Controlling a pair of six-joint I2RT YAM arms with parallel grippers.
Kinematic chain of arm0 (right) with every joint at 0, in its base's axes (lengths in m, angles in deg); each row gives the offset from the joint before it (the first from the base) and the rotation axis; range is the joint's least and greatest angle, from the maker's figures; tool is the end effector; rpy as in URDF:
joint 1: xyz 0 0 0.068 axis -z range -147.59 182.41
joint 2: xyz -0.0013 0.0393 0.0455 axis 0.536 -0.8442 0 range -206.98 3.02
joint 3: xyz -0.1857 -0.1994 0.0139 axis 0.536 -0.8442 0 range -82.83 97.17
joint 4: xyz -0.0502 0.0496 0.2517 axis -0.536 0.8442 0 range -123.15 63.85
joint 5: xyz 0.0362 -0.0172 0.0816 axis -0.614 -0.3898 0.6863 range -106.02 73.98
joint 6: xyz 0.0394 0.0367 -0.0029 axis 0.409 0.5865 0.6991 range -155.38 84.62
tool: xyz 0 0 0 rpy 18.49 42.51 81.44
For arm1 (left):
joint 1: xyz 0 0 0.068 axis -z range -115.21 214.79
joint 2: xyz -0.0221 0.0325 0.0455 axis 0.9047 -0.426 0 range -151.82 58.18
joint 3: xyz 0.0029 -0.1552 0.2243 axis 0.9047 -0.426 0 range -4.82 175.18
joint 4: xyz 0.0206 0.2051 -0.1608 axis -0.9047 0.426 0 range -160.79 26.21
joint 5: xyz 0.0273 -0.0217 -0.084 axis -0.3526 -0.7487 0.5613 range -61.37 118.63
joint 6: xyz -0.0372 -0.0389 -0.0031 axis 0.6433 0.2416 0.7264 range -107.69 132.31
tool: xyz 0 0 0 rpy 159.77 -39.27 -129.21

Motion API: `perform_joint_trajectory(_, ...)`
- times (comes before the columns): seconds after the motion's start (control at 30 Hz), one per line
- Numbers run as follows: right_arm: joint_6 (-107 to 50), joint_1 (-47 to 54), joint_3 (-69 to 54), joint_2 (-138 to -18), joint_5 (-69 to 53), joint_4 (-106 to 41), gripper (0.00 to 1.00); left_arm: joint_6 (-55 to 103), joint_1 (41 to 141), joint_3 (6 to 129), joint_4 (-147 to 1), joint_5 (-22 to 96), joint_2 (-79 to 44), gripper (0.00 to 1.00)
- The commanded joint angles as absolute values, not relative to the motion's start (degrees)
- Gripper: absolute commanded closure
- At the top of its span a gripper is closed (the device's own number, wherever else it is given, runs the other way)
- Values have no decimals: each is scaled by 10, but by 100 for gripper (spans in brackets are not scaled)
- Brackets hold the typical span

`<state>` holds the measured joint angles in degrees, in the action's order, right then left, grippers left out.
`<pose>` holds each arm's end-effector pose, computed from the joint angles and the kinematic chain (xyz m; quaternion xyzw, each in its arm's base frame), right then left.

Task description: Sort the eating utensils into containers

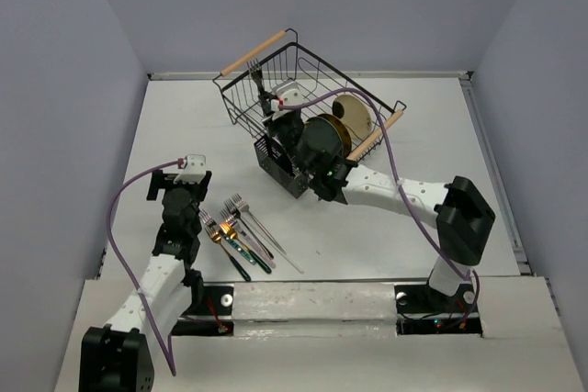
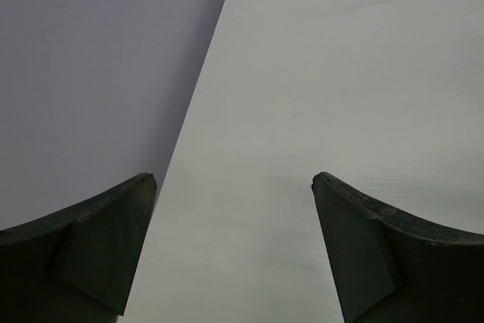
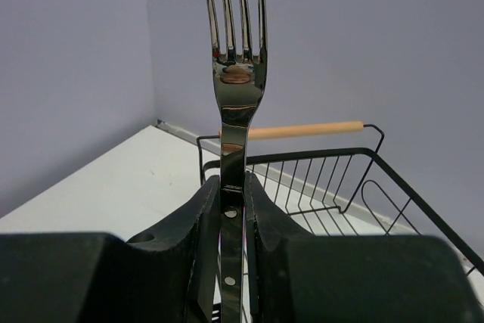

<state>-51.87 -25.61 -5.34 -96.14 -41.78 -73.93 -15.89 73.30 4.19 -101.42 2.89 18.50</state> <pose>0.2314 0.3413 0.3743 -0.1976 0.5599 0.1607 0.7884 0.1647 -0.0091 0.2086 0.0678 0.7040 0.2731 0.6520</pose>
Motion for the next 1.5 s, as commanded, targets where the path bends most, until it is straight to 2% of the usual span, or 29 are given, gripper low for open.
perform_joint_trajectory(0.0, -477, -250, -50, -980, -389, -802, 100, -160, 731, 62, -1050, 16, 178, 1)
perform_joint_trajectory(0.33, -459, -245, -70, -1045, -405, -809, 100, -161, 731, 62, -1051, 12, 177, 1)
perform_joint_trajectory(0.77, -424, -239, -128, -1064, -436, -829, 99, -163, 732, 61, -1052, 11, 178, 1)
perform_joint_trajectory(0.83, -419, -239, -134, -1061, -434, -829, 86, -162, 732, 61, -1052, 11, 178, 1)
perform_joint_trajectory(0.87, -418, -239, -137, -1059, -427, -826, 73, -162, 732, 61, -1051, 11, 178, 1)
perform_joint_trajectory(1.0, -414, -239, -138, -1051, -420, -812, 56, -162, 732, 60, -1051, 11, 178, 1)
perform_joint_trajectory(1.13, -415, -239, -140, -1035, -411, -801, 51, -163, 731, 60, -1052, 12, 180, 1)
perform_joint_trajectory(1.33, -427, -239, -138, -989, -396, -762, 50, -163, 732, 59, -1052, 13, 181, 1)
perform_joint_trajectory(1.47, -474, -271, -88, -950, -376, -640, 49, -163, 732, 59, -1052, 15, 182, 1)
